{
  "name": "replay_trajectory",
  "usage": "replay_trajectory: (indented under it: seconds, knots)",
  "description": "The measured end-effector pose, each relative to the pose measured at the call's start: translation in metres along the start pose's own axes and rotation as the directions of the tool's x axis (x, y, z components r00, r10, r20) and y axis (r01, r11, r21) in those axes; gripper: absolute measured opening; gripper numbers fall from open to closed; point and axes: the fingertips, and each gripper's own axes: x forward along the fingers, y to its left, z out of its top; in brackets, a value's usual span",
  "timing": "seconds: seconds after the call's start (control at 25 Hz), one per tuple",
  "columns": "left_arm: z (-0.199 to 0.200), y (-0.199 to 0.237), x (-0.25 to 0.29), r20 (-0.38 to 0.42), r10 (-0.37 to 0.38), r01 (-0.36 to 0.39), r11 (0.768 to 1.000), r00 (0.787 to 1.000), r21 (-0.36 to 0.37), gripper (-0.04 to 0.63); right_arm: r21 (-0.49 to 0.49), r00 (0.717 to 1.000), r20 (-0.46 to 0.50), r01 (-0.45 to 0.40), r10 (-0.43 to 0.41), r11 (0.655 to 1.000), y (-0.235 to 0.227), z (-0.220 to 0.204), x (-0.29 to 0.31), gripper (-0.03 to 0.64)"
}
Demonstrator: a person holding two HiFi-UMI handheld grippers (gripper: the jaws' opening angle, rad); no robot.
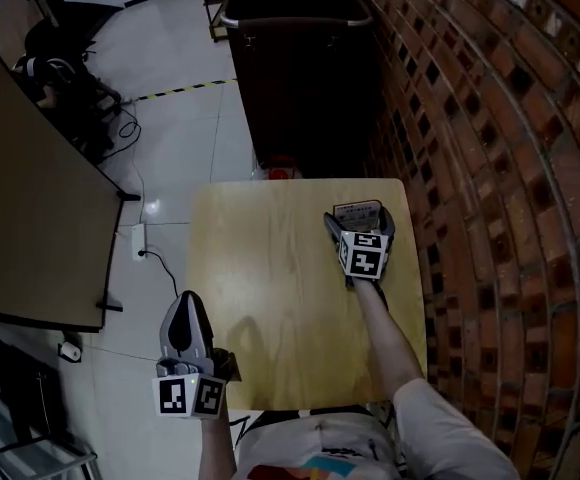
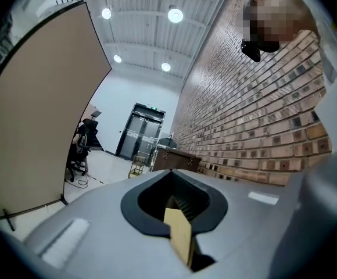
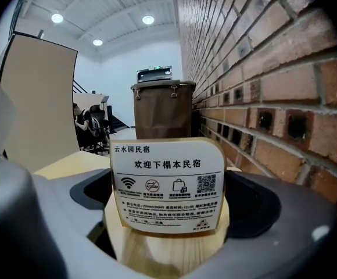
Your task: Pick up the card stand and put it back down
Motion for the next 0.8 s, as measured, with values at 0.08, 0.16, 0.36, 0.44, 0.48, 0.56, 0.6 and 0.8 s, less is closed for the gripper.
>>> replay_trajectory:
  seconds: [0.08, 0.16, 0.36, 0.44, 0.48, 0.56, 0.6, 0.8]
  knots:
    - [-0.003, 0.001, 0.001, -0.011, 0.003, -0.003, 1.000, 1.000, 0.003, 0.005, 0.003, 1.000, -0.011, -0.003, 0.003, 1.000, 0.001, 0.000, 0.013, 0.575]
    - [-0.005, 0.002, 0.002, -0.018, 0.004, -0.004, 1.000, 1.000, -0.007, 0.005, 0.013, 1.000, -0.018, -0.006, 0.006, 1.000, 0.003, 0.001, 0.024, 0.575]
    - [-0.012, 0.003, 0.002, -0.028, 0.013, -0.014, 1.000, 1.000, -0.027, 0.005, 0.045, 1.000, -0.010, 0.008, -0.008, 0.999, 0.003, 0.005, 0.037, 0.575]
    - [-0.013, 0.005, 0.002, -0.027, 0.019, -0.020, 0.999, 0.999, -0.032, 0.005, 0.046, 1.000, -0.004, 0.009, -0.009, 0.999, 0.004, 0.006, 0.038, 0.575]
    - [-0.013, 0.006, 0.003, -0.025, 0.021, -0.022, 0.999, 0.999, -0.034, 0.005, 0.046, 1.000, -0.003, 0.011, -0.011, 0.999, 0.004, 0.006, 0.038, 0.575]
    - [-0.012, 0.006, 0.005, -0.024, 0.020, -0.021, 0.999, 1.000, -0.033, 0.005, 0.044, 1.000, 0.000, 0.017, -0.017, 0.999, 0.005, 0.006, 0.038, 0.575]
    - [-0.011, 0.005, 0.005, -0.023, 0.017, -0.018, 0.999, 1.000, -0.033, 0.005, 0.043, 1.000, 0.002, 0.020, -0.020, 0.999, 0.006, 0.006, 0.037, 0.576]
    - [-0.009, -0.001, 0.007, -0.021, -0.011, 0.010, 0.999, 1.000, -0.037, 0.005, 0.042, 0.998, 0.069, -0.017, 0.014, 0.999, 0.010, 0.020, 0.031, 0.577]
